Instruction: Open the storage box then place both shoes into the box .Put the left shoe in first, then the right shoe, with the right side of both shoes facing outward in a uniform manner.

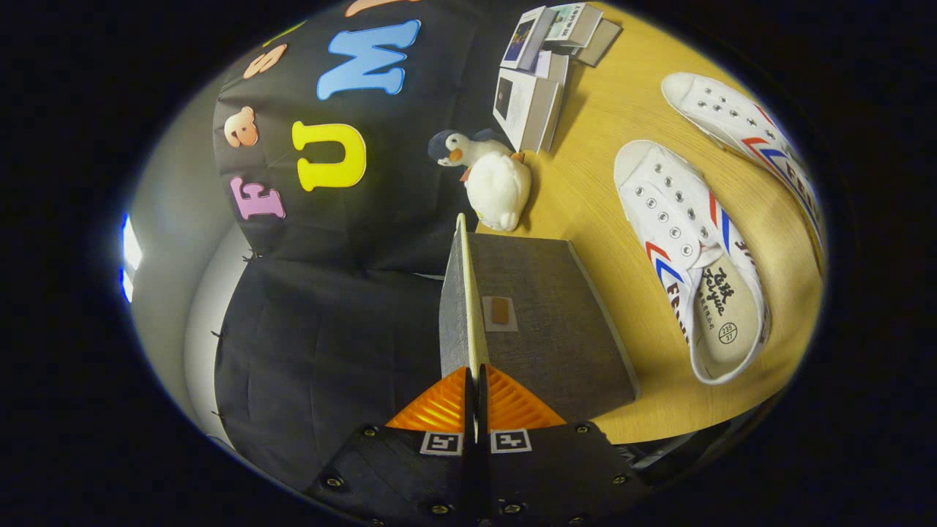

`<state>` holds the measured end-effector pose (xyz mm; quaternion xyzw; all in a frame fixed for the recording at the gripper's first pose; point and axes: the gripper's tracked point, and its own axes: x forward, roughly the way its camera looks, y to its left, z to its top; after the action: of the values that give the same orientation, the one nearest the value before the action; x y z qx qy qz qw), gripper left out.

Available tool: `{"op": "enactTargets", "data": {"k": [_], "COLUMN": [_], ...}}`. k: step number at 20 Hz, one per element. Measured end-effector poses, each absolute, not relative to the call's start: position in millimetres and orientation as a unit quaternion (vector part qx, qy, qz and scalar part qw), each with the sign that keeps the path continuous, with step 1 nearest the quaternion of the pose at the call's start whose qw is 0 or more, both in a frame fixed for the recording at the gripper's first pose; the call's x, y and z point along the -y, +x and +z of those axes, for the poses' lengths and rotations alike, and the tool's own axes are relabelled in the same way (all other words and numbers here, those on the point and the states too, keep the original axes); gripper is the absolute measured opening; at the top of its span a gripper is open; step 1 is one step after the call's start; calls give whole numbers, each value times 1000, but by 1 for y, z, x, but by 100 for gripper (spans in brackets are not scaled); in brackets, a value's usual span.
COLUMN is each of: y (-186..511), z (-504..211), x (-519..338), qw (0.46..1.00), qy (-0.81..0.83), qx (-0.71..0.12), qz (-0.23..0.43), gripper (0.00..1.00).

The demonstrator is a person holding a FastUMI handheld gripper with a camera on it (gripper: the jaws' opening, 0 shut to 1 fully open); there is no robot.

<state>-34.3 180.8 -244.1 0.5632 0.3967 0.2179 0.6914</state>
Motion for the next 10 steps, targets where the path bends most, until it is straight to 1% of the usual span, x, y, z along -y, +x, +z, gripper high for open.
{"op": "enactTargets", "data": {"k": [6, 10], "y": [-24, -22], "z": [-184, -155], "x": [-193, -211], "qw": [707, 718], "qy": [544, 520], "qx": [-368, -365], "qz": [263, 283], "gripper": [0, 0]}}
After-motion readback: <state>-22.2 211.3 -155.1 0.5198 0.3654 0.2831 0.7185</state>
